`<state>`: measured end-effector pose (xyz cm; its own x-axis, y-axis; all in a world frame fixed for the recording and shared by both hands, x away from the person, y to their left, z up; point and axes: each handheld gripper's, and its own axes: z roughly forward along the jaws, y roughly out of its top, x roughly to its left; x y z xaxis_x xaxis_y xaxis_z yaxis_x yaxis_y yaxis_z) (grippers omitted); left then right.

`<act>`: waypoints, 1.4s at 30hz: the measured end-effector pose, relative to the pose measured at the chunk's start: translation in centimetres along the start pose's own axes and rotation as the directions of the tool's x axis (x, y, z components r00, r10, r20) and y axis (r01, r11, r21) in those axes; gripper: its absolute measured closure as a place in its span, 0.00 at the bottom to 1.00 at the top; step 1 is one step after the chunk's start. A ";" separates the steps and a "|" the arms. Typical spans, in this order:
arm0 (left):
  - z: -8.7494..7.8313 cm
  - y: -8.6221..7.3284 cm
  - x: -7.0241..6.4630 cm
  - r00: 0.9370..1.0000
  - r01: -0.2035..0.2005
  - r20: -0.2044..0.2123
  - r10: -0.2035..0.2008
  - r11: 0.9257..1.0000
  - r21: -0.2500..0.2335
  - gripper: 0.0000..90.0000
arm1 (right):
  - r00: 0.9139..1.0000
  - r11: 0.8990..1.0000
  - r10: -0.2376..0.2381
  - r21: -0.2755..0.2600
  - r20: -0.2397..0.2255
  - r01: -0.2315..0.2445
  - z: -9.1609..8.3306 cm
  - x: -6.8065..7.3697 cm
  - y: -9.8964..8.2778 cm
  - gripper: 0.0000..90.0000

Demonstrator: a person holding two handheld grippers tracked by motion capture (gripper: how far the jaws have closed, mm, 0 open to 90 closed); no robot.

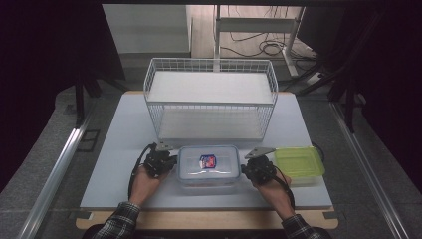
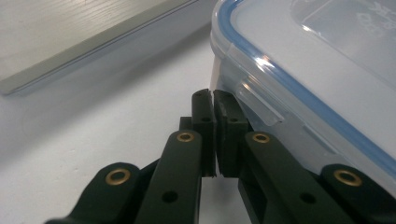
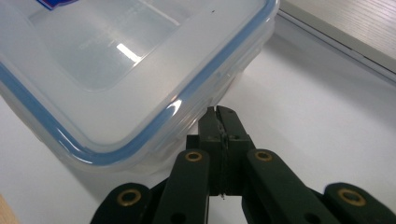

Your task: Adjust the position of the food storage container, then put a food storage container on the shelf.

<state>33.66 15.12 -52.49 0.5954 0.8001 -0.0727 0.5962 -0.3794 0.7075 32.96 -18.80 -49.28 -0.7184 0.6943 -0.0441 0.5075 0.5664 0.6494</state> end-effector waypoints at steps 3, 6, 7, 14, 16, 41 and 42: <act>-0.1 0.0 -0.1 1.000 -0.022 -0.002 0.022 1.000 0.010 0.96 | 1.000 1.000 -0.024 0.006 0.006 0.024 -0.3 0.3 -0.2 0.99; -0.9 -0.3 0.1 0.999 -0.033 -0.013 0.033 0.999 0.019 0.85 | 0.999 0.999 -0.040 -0.001 0.011 0.040 -0.5 0.1 -0.3 0.93; -1.3 -0.4 0.2 1.000 -0.018 -0.006 0.018 1.000 0.011 0.79 | 0.999 0.999 -0.032 -0.016 0.021 0.033 -0.8 -0.1 -0.4 0.89; -3.4 -2.4 1.6 0.999 0.040 0.001 -0.040 0.999 -0.004 0.61 | 0.999 0.997 0.006 -0.081 0.033 -0.003 -2.1 -1.3 -0.8 0.65; -3.9 -2.6 1.8 0.999 0.049 0.007 -0.049 0.999 -0.020 0.54 | 0.999 0.995 0.022 -0.096 0.027 -0.020 -2.5 -1.7 -0.9 0.56; -6.0 -2.4 0.6 0.992 0.030 0.126 -0.016 0.993 -0.111 0.08 | 0.988 0.975 0.070 -0.198 -0.138 -0.096 -3.1 -2.5 -0.2 0.04; -6.0 -2.4 0.5 0.991 0.039 0.131 -0.023 0.992 -0.119 0.08 | 0.988 0.976 0.065 -0.196 -0.140 -0.092 -3.0 -2.4 -0.2 0.04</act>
<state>29.30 19.25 -49.96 0.6468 0.7410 -0.1803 0.5508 -0.2903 0.7825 33.18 -21.89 -47.02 -0.7435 0.6605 0.1049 0.4683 0.4022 0.7867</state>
